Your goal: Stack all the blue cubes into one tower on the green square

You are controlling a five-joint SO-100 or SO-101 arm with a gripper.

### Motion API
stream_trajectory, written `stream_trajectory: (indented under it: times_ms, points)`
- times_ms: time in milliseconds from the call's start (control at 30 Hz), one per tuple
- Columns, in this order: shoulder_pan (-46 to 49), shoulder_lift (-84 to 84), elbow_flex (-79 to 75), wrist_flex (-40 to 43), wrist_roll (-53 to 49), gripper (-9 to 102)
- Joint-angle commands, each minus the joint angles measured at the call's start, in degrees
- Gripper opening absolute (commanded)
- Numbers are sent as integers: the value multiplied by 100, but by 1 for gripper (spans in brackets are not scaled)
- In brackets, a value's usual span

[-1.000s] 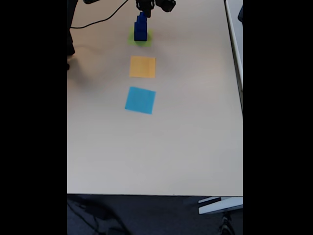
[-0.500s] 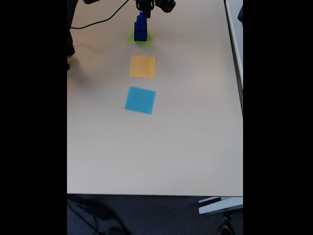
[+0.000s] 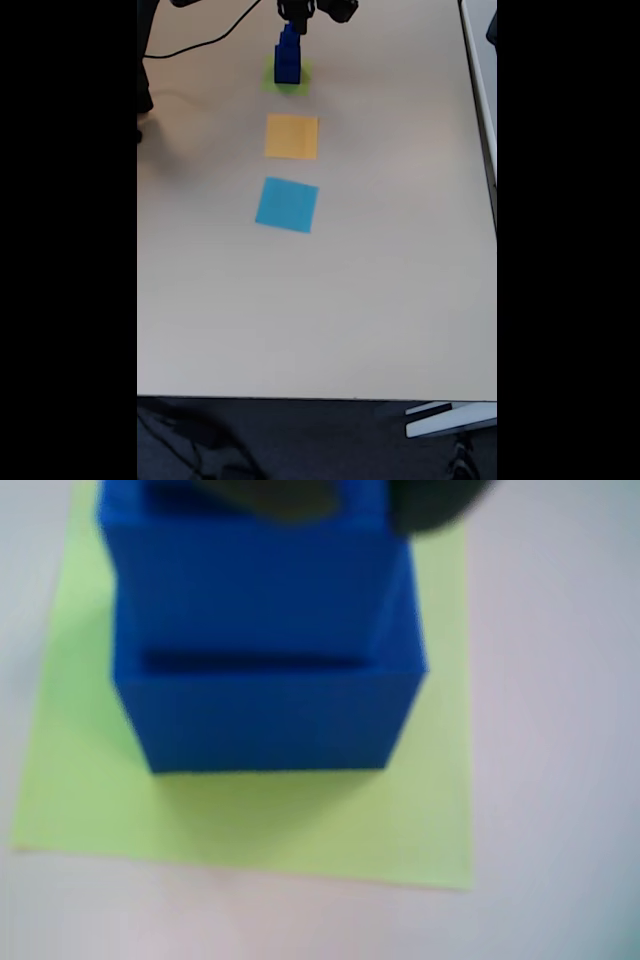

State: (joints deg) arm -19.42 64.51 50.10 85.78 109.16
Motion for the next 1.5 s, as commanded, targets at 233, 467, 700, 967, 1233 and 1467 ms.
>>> stream_trajectory:
  times_ms: [233,467,700,967,1233,1467]
  points:
    - [756,35,-1257,-782,-1793,0]
    - [765,176,-1389,-712,-1652,0]
    - [940,694,-431,-668,-1011,0]
    - [1354,1099,-791,-571,-1731,0]
    - [958,1626,-914,369,-562,0]
    - [536,1512,-1230,729,264,0]
